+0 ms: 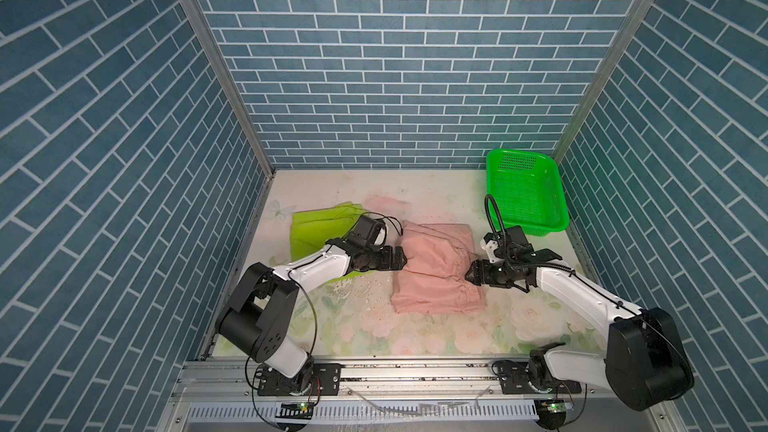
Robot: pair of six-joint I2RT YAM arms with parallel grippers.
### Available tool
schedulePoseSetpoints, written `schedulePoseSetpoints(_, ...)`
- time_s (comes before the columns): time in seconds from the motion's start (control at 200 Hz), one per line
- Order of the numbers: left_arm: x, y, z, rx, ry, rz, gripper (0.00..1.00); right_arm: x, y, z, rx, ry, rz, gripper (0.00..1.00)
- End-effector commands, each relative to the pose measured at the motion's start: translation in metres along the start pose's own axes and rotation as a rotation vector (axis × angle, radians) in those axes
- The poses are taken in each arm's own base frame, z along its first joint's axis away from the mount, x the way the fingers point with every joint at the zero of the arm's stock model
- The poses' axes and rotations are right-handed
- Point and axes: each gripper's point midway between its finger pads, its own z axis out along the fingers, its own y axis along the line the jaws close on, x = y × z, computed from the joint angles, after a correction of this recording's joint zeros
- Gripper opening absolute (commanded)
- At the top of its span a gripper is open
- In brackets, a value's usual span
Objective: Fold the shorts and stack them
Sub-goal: 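Grasp the folded pink shorts at both sides with left and right grippers, then lift the pink shorts with both grippers and carry them onto the green shorts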
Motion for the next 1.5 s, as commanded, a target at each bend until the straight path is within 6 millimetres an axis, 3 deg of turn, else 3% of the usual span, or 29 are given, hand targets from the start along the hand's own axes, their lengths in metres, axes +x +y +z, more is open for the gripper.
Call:
schedulePoseSetpoints(0.0,-0.004,-0.015,0.013,0.069,-0.029,0.046,1.0,-0.005,-0.002,0.011,-0.002,-0.012,-0.024,0.75)
schedulePoseSetpoints(0.24,0.016,-0.012,0.039,0.029,0.04,0.102,1.0,-0.015,-0.016,0.023,0.062,-0.028,-0.041,0.76)
schedulePoseSetpoints(0.44,0.023,-0.011,0.047,0.026,0.06,0.097,1.0,-0.021,-0.024,0.032,0.109,0.009,-0.011,0.76)
schedulePoseSetpoints(0.73,0.027,-0.024,0.057,0.08,0.073,0.103,0.96,-0.016,-0.01,0.053,-0.026,0.029,0.016,0.74)
schedulePoseSetpoints(0.85,0.028,-0.031,0.059,0.089,0.081,0.106,0.79,-0.011,0.0,0.059,-0.118,0.015,0.052,0.57)
schedulePoseSetpoints(0.975,0.025,-0.037,0.057,0.099,0.072,0.1,0.51,-0.012,0.011,0.06,-0.197,-0.016,0.08,0.31)
schedulePoseSetpoints(1.105,0.021,-0.046,0.055,0.11,0.067,0.1,0.3,-0.019,0.022,0.059,-0.266,-0.046,0.089,0.0)
schedulePoseSetpoints(1.2,0.017,-0.053,0.051,0.111,0.067,0.105,0.11,-0.03,0.031,0.05,-0.291,-0.077,0.081,0.0)
schedulePoseSetpoints(1.25,0.012,-0.053,0.047,0.084,0.068,0.103,0.07,-0.036,0.034,0.043,-0.29,-0.091,0.075,0.0)
schedulePoseSetpoints(1.35,0.003,-0.05,0.032,-0.008,0.092,0.116,0.0,-0.048,0.045,0.026,-0.29,-0.111,0.049,0.0)
schedulePoseSetpoints(1.495,-0.008,-0.054,0.01,-0.089,0.127,0.134,0.0,-0.073,0.074,0.002,-0.297,-0.148,-0.035,0.0)
